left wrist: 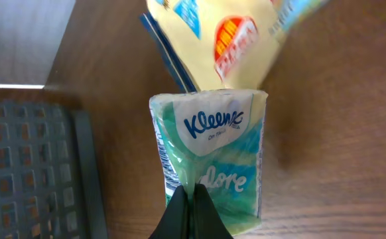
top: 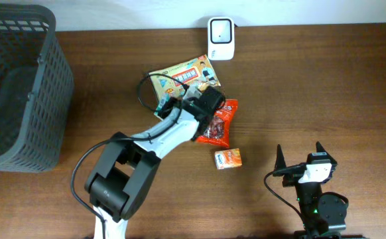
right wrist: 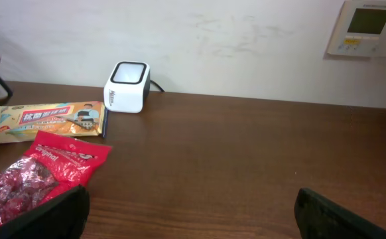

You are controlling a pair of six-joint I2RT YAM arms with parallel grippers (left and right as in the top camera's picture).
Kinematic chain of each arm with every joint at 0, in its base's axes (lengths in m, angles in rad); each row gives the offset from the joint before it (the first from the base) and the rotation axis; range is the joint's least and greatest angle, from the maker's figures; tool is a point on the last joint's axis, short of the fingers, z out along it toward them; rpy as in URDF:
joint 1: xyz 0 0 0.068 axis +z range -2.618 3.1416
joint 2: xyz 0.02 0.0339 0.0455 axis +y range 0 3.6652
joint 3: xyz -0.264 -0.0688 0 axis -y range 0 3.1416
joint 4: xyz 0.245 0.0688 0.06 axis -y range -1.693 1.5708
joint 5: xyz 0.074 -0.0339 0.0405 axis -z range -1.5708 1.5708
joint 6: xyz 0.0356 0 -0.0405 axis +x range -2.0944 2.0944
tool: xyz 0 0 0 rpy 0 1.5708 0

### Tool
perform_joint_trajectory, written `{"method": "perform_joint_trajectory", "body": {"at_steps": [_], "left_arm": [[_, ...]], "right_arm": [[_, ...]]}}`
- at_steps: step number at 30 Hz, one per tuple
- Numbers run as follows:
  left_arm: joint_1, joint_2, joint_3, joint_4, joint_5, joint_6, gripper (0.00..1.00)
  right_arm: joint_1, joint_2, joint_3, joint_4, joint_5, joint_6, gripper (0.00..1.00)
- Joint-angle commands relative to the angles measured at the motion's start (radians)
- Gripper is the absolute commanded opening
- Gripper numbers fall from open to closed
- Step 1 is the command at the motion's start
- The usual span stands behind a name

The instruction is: Scan the item barcode

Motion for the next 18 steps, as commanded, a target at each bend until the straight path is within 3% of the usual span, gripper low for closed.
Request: {"method": "perform_joint_trajectory", "body": {"at_steps": [1, 10, 18], "left_arm": [[-0.007, 0.013, -0.064, 0.040, -0.037, 0.007, 0.00], [-0.072, 0.013, -0.110, 0.079, -0.024, 0.006, 0.00], [-0.113, 0.013, -0.111, 0.079, 0.186, -0.027, 0.00]], "right_arm": [[-0.006, -0.006, -0.008, -0.004, 0.005, 0.001, 0.98], [-0.006, -0.006, -0.008, -0.004, 0.005, 0.001, 0.98], [-0.006, -0.006, -0.008, -0.004, 0.005, 0.001, 0.98]]}}
